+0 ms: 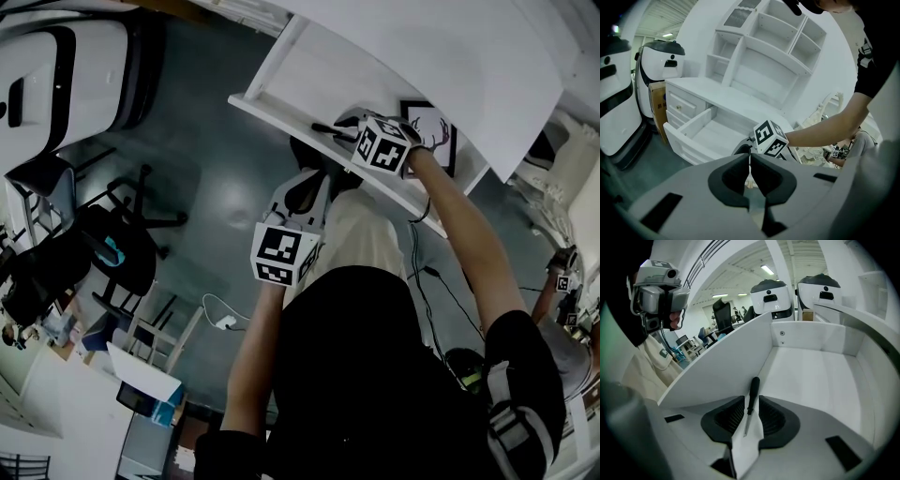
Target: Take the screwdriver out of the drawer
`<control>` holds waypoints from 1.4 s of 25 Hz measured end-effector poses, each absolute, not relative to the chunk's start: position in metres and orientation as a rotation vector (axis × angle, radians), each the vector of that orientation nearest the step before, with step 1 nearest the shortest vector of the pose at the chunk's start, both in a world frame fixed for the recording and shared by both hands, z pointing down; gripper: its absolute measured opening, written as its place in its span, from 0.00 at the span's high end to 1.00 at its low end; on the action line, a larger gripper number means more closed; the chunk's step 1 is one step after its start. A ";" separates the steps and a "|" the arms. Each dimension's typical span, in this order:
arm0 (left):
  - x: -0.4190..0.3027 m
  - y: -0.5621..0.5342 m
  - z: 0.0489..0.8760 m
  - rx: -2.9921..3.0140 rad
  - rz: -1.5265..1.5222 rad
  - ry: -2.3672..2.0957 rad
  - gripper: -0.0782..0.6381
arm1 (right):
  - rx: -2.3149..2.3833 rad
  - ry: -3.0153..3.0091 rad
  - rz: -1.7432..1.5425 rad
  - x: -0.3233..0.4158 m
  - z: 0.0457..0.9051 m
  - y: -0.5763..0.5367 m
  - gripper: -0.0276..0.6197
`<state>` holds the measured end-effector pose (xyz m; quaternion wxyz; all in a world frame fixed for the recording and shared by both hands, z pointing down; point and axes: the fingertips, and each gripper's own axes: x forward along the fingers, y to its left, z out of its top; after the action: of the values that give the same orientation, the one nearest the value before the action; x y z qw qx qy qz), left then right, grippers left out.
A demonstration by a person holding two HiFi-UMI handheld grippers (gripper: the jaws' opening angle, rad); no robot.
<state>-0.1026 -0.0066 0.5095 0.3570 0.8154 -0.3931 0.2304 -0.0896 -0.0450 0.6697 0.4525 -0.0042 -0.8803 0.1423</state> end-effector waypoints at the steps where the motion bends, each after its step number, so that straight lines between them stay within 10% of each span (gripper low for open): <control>1: -0.104 -0.007 0.510 2.103 0.595 -1.015 0.85 | -0.021 -2.177 0.352 -0.091 0.671 -0.044 0.78; 35: -0.111 0.005 0.497 2.129 0.598 -1.007 0.85 | 0.055 -2.205 0.285 -0.089 0.650 -0.063 0.83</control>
<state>-0.1105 0.0048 0.4967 0.3484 0.8213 -0.3886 0.2306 -0.0893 -0.0630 0.6496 0.4429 0.0222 -0.8889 0.1150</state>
